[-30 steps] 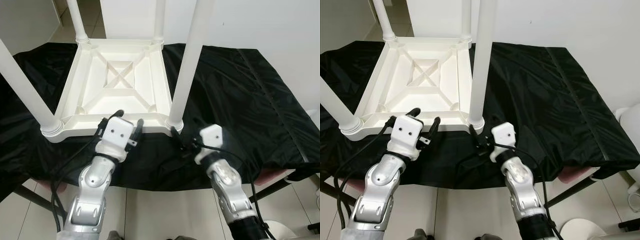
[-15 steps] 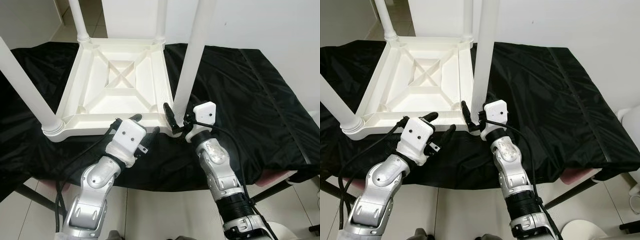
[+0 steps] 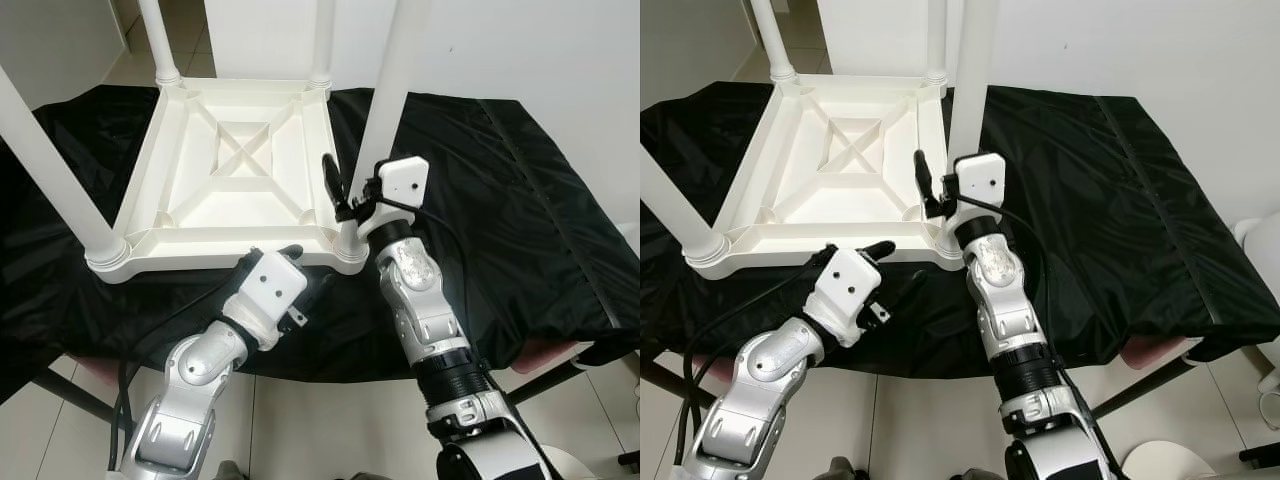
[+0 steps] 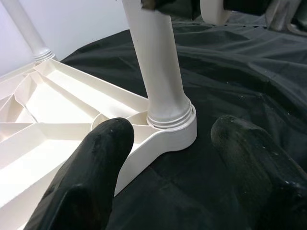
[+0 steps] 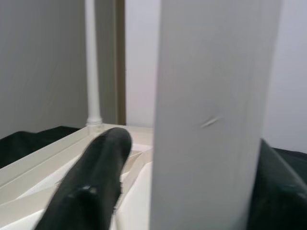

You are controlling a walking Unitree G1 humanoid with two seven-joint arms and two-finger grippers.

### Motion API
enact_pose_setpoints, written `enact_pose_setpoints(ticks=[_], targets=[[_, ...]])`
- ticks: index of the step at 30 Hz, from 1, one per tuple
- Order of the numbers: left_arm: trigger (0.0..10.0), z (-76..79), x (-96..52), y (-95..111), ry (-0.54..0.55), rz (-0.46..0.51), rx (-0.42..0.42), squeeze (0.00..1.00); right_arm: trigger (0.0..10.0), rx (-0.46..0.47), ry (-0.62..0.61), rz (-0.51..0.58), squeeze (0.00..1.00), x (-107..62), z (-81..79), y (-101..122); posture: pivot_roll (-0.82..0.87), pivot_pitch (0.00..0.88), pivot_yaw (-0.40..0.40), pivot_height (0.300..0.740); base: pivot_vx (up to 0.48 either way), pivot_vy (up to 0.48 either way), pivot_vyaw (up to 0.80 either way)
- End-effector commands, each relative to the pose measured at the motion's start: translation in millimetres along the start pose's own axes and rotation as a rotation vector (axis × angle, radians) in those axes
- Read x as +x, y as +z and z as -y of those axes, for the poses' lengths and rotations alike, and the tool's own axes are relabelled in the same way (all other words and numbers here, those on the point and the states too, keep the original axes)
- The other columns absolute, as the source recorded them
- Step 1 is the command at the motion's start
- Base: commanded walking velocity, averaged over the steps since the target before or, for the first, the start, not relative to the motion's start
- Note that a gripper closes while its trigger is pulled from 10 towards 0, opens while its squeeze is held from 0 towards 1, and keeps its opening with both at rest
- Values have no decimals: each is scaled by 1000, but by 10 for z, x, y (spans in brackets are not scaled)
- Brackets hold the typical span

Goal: Building children table

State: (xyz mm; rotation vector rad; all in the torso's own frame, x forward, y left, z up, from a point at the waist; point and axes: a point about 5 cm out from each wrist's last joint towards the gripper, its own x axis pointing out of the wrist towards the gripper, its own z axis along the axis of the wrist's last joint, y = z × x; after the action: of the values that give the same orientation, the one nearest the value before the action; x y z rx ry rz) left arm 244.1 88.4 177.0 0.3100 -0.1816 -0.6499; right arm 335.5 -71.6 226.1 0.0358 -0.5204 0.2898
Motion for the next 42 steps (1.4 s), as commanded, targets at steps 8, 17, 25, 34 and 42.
enact_pose_setpoints(ticks=[8, 17, 25, 34, 42], targets=[[10000, 40, -23, 35, 7, -4, -12, 0, 10000, -16, -66, 14, 0, 75, 43, 115, -61, 83, -44, 740, 0, 0, 0], [10000, 26, -36, 39, 20, -13, -10, 0, 10000, -18, -136, -123, 0, 48, 68, -81, -48, 98, -48, 740, 0, 0, 0], [10000, 41, -55, 35, 11, -26, -7, 0, 10000, 56, -141, -236, 0, 49, 5, -220, -41, 97, -48, 740, 0, 0, 0], [10000, 55, -30, 49, 8, -24, -7, 0, 10000, 97, -132, -293, 0, 73, -34, -284, -38, 91, -49, 740, 0, 0, 0], [10000, 87, -35, 46, -14, -34, 1, 0, 10000, 197, -155, -333, 0, 132, -32, -287, -35, 89, -54, 740, 0, 0, 0]])
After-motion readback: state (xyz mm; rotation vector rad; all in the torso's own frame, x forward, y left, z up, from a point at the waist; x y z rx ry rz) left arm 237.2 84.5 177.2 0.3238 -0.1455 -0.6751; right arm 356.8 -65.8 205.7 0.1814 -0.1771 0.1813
